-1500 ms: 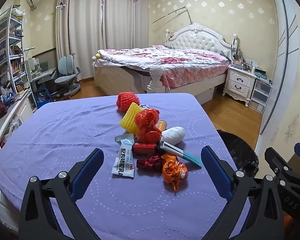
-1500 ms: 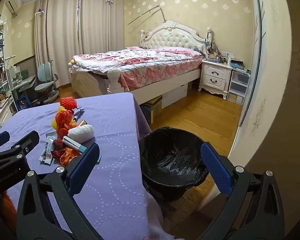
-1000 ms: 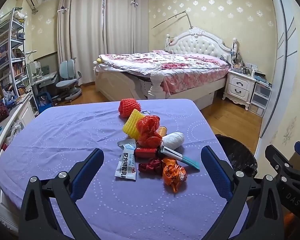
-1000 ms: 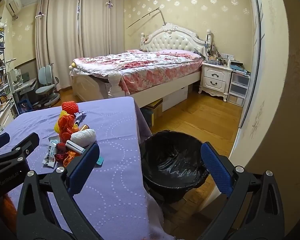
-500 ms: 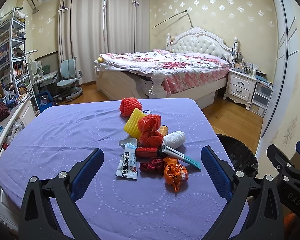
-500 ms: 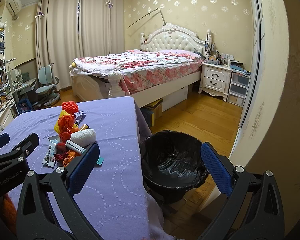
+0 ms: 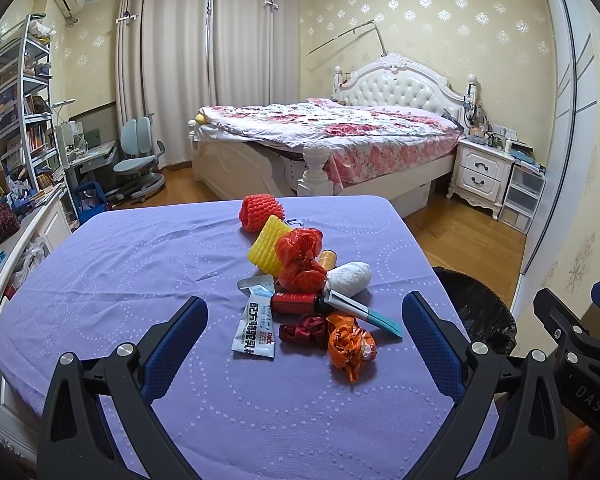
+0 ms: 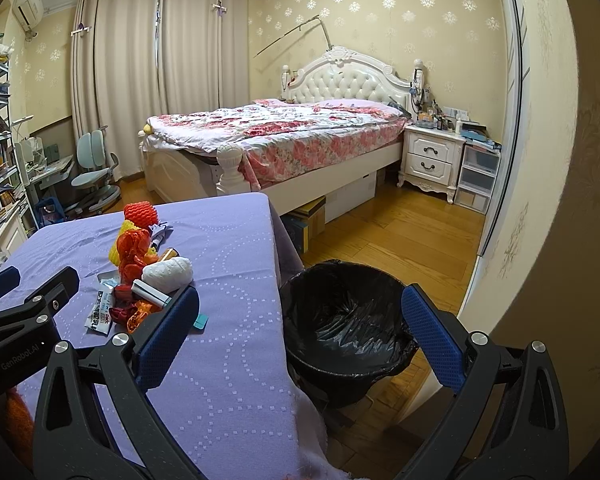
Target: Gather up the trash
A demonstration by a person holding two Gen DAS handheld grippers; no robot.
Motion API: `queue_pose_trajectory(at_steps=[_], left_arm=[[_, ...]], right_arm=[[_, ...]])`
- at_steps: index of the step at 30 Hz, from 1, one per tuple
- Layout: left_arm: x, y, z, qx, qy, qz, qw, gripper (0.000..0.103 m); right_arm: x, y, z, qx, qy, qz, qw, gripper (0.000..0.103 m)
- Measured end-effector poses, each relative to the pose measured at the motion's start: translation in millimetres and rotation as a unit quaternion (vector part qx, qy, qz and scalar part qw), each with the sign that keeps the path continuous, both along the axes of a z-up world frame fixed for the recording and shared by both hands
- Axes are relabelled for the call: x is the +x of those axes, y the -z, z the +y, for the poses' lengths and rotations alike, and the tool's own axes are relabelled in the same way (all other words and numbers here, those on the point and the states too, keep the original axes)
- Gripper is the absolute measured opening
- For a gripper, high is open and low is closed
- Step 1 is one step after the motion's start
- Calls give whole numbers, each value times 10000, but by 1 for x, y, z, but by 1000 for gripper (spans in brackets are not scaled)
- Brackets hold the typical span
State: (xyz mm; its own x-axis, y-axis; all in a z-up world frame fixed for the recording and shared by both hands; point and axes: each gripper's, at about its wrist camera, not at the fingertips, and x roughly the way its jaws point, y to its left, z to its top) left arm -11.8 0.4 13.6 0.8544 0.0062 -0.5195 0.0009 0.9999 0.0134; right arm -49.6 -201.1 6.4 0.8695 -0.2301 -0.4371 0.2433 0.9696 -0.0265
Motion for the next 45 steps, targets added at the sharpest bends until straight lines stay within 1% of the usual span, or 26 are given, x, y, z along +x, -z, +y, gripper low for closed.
queue_pose_trajectory(at_steps=[2,6,16,19,31,32,42,43,45], left_arm=[[0,-1,0,-3,5,4,10000,97],[1,2,-1,4,-7,6,10000,97],[-3,-3,-1,11,7,10,10000,97],[1,1,0,-2,-9,13,10000,97],[2,3,-1,-1,-7,26,10000,97],[2,3,-1,1,-8,26,10000,97],[3,3,-1,-5,-9,43,10000,97],[4,4,0,-10,-6,50,10000,97],[5,6,1,-15,-17,79,10000,97]], right_arm=[[1,4,-2,0,-5,-15,10000,99],[1,4,-2,-1,-1,-8,10000,99],[2,4,-2,7,-3,-3,10000,99],[2,5,-2,2,-5,-7,10000,99],[-6,-4,0,-8,-21,-2,10000,99],[-1,1,-2,3,-10,4,10000,99],[-4,-1,-1,9,-11,23,10000,99],[2,7,1,18,-17,33,10000,99],[2,8,2,23,-25,55,10000,99]])
